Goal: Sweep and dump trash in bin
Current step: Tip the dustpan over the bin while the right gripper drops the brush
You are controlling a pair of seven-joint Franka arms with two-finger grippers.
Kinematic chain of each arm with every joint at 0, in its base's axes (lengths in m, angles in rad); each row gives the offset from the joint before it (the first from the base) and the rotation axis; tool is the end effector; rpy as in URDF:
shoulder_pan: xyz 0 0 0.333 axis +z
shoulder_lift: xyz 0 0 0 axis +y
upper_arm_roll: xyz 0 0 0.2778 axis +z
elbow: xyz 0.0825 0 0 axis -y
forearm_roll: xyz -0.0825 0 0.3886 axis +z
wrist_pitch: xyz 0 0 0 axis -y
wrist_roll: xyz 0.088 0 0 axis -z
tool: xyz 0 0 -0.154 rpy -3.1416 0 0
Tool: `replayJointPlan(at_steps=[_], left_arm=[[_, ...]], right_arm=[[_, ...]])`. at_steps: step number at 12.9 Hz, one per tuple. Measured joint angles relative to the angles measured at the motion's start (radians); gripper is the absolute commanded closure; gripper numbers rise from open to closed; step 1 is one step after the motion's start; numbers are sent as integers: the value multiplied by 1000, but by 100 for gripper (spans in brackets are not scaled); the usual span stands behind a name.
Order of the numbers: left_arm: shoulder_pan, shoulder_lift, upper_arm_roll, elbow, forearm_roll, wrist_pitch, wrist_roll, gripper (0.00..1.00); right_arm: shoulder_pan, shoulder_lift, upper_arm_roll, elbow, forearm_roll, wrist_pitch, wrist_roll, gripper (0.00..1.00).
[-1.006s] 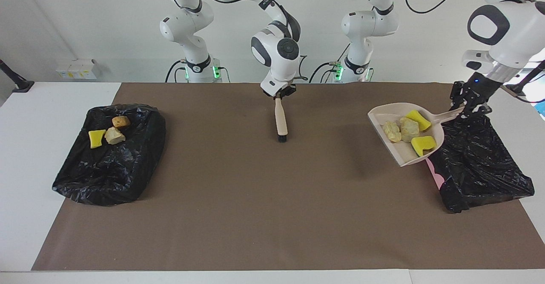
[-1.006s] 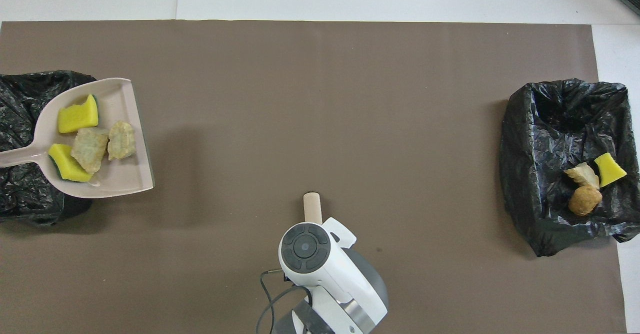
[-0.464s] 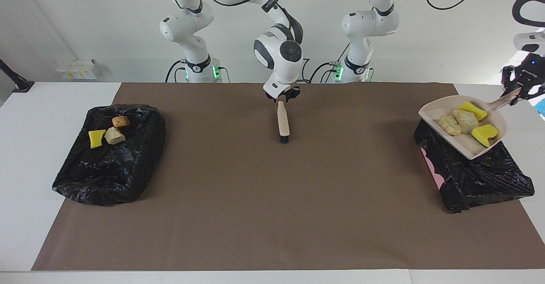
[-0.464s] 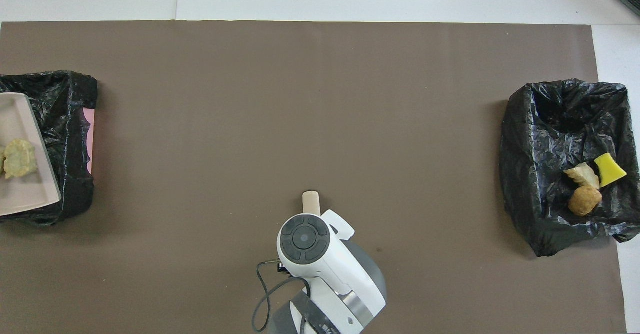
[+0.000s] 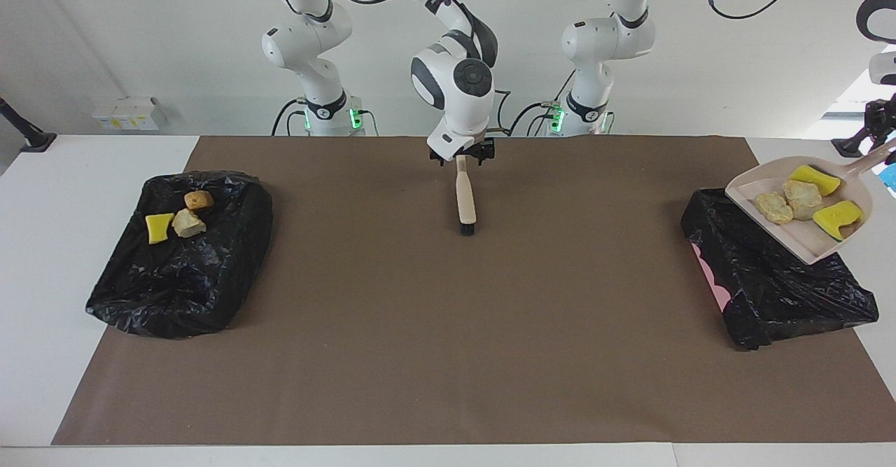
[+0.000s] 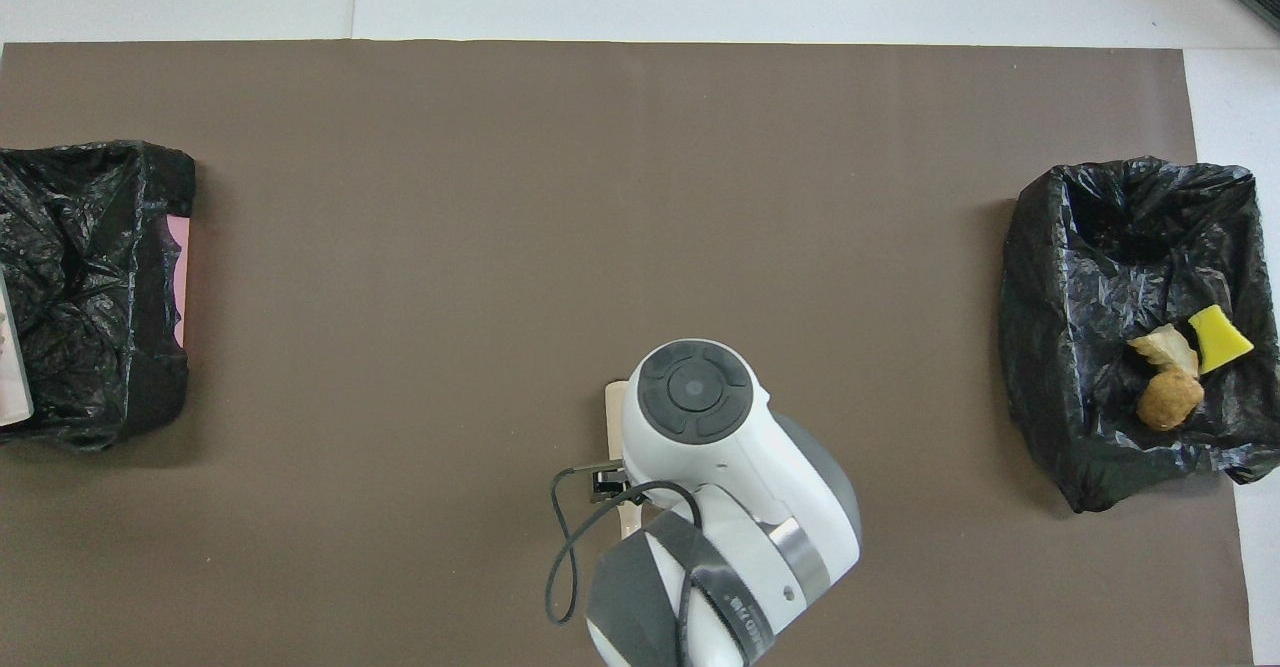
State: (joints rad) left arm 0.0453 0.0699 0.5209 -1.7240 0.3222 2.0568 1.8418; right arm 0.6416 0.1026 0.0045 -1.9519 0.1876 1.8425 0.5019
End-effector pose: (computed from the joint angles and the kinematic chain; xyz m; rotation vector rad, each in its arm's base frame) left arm 0.5134 0.3550 0.4845 -2.1116 1.7679 0.3066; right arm 0.4232 0.3482 0.3261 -3.0784 -0.1147 0.4225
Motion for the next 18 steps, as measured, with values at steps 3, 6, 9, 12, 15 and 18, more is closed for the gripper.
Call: replayJointPlan(at_steps=[3,6,9,12,15,18], left_arm=[[-25,2,-14,0,146,0,-87,100],[-57,2,-37,2,245,-11,-132,100],[-60,-2,-91,15,353,-44,-141,100],[-63,-40,-156,29,435,-133,-167,100],[-63,-91,-192,31,461,-180,-179,100],[-63,-140,-196,31,435,-222,-189,100]], right_arm=[[-100,-35,-3,64,-27,-104,-155,0],[-186,-40,-5,150,-93,-149,-228,0],[-294,-41,-9,211,-113,-154,-306,0],[-388,-41,-16,243,-175,-154,-426,0],[-470,-41,-18,263,-203,-154,-562,0],[-547,-41,-18,266,-212,-154,-652,0]])
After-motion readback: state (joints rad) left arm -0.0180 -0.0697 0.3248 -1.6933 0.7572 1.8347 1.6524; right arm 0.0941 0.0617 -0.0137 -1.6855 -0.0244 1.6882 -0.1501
